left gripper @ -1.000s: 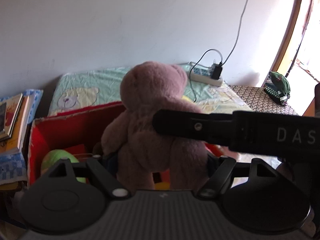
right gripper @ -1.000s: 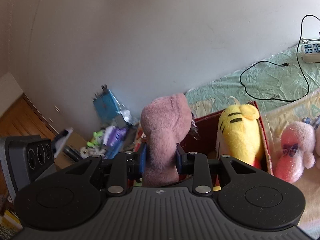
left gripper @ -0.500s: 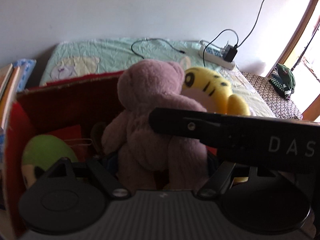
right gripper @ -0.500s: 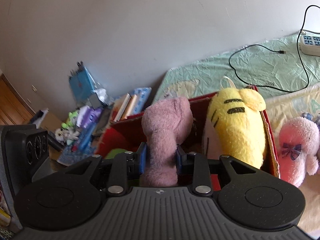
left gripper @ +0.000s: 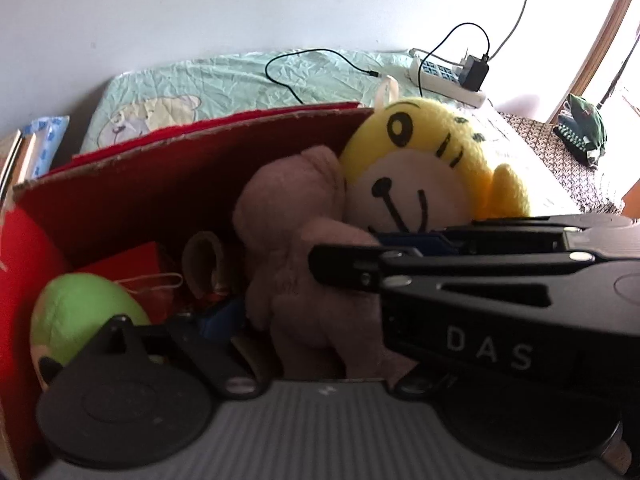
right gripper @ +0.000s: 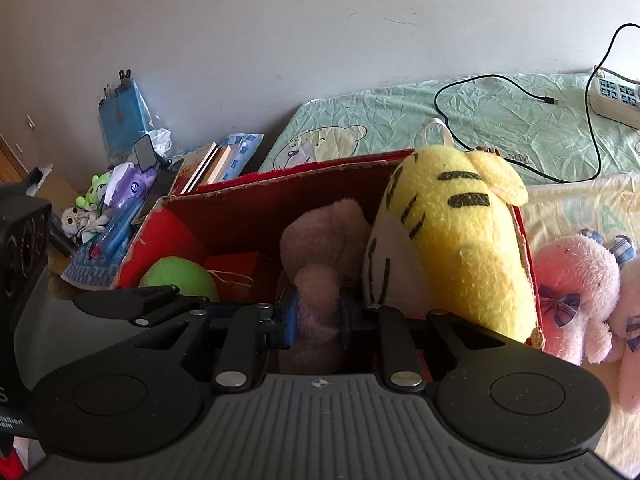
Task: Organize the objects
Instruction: 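Carry the pink teddy bear with the right gripper over the red box, then lower the teddy bear into the red box and open the right gripper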
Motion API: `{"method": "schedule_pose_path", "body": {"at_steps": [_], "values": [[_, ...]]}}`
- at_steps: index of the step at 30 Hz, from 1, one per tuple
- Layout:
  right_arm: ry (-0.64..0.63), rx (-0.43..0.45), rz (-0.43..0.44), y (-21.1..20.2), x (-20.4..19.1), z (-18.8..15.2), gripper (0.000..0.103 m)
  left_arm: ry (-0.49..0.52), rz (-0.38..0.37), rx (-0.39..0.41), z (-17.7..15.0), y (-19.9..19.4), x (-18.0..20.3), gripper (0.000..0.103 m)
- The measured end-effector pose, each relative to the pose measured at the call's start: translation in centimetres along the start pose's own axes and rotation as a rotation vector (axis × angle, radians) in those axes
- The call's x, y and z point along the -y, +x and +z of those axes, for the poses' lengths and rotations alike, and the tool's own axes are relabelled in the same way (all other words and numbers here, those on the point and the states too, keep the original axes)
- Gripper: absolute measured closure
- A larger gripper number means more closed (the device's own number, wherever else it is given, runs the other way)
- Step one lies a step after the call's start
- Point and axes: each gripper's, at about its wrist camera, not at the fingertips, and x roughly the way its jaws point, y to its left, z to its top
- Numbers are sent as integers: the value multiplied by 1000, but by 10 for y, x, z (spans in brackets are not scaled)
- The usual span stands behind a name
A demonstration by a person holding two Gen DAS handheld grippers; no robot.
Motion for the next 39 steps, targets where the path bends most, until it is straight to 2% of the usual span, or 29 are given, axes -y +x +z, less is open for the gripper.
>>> {"method": "schedule_pose_path", "body": {"at_steps": [10, 16, 35, 39], "values": [[5, -22, -32, 0, 0, 3, 83, -12, -7, -26, 0, 2, 1, 15], [23, 1, -42, 3, 0, 1, 82, 5, 9, -66, 3, 10, 3, 15], [66, 25, -15, -1, 4, -1, 79, 37, 74, -97, 0, 13, 9, 15], [67, 28, -17, -2, 4, -1, 79, 30, 69, -98, 2, 15, 8, 15]]}}
